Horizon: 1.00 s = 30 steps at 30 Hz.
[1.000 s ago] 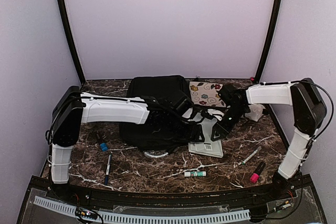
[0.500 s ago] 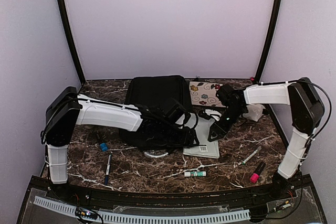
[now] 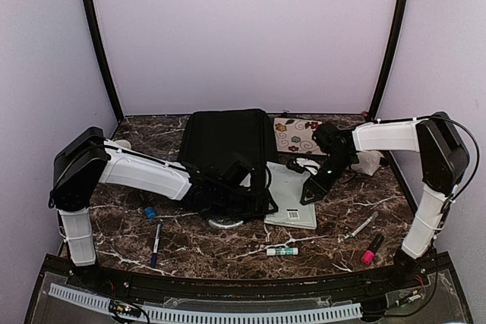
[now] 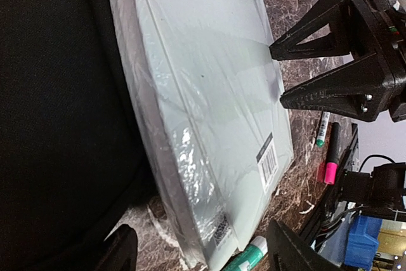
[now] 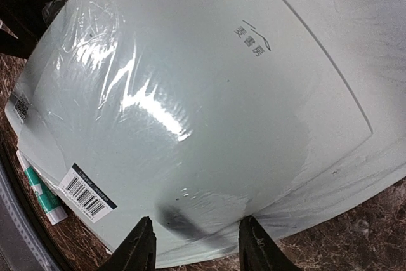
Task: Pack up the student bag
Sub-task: Move the book to the center of the board.
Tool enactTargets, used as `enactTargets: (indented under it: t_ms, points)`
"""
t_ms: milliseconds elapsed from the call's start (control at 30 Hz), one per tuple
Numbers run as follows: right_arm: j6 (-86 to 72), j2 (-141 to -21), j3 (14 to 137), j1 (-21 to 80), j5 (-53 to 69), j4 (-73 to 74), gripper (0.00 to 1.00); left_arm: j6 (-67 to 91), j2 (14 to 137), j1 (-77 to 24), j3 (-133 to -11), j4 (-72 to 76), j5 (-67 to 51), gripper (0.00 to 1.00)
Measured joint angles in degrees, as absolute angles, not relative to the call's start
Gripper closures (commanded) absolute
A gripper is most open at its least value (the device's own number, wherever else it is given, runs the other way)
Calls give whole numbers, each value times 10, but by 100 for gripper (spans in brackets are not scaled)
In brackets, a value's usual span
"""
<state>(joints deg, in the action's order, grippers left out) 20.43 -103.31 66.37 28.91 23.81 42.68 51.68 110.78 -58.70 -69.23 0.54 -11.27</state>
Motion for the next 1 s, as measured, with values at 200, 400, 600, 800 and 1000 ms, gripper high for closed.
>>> enactTargets:
  t_ms: [200, 400, 600, 800, 1000]
  points:
    - [204, -1033, 663, 289, 239, 426, 55, 558, 1118, -573, -655, 113, -166, 34]
    - [204, -1033, 662, 289, 239, 425, 55, 589, 1132, -564, -649, 171, -195, 36]
    - [204, -1033, 662, 289, 240, 425, 55, 618, 1152, -558, -651, 199, -218, 52]
    - [204, -1032, 662, 289, 239, 426, 54, 635, 1160, -555, -656, 199, -225, 70]
    - [205, -1008, 640, 289, 220, 415, 53, 652, 1160, -553, -666, 207, -238, 84]
